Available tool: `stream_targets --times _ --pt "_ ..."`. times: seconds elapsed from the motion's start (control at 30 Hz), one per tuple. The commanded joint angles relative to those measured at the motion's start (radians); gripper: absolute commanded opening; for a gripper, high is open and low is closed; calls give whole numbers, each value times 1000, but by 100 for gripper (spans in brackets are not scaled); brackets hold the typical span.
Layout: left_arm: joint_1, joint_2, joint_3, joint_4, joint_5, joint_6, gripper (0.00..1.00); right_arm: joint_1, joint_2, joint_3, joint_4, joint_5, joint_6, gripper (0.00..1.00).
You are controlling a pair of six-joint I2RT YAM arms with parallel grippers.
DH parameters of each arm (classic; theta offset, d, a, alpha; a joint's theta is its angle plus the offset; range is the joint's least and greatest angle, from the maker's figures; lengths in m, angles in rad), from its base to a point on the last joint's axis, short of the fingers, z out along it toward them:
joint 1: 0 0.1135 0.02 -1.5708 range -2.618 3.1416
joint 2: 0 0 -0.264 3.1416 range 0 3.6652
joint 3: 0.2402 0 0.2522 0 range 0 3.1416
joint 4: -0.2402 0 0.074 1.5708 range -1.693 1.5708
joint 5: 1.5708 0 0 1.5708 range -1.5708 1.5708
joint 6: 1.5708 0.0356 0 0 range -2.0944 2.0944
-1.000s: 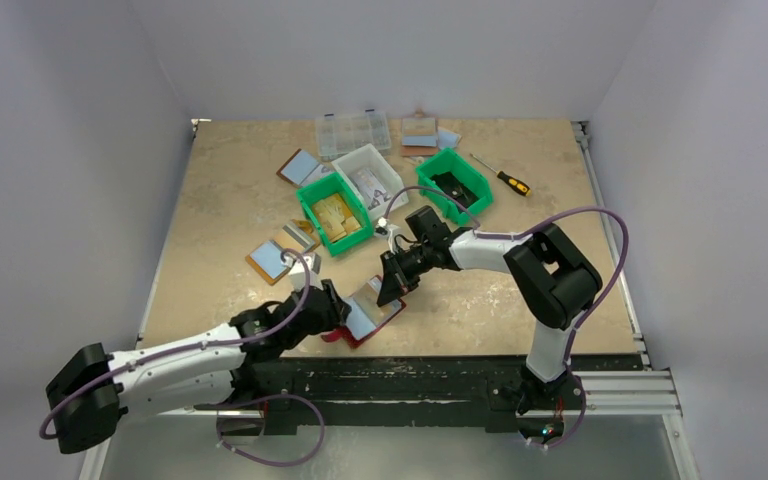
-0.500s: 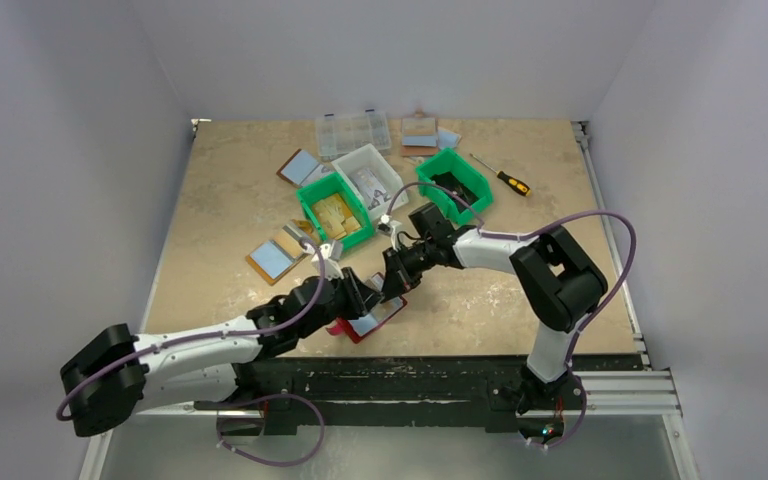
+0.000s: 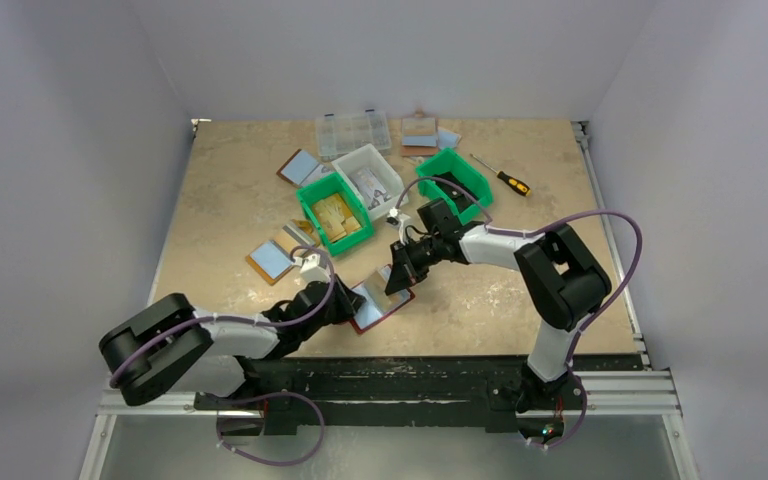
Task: Take the credit cards out of the card holder
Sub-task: Remove the credit card from the card holder.
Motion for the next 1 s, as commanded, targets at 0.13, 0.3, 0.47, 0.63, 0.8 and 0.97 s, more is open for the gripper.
stream_targets --times 0.13,0.3,0.47,0.63,0.8,0.97 --pt "32 131 0 134 40 -33 17 -18 -30 24 -1 41 -27 11" --pt "34 104 4 74 27 -32 17 -22 -14 32 -17 110 -29 27" --pt "34 8 15 -3 27 -6 18 -29 -9 35 -17 50 -34 30" --pt "34 -91 7 -20 67 15 34 -28 -10 29 1 -118 -38 30" --pt "35 -148 -44 36 98 -19 53 -12 -12 23 30 -226 -24 33" --pt "35 -158 -78 102 111 -76 73 37 -4 35 17 -246 -42 38"
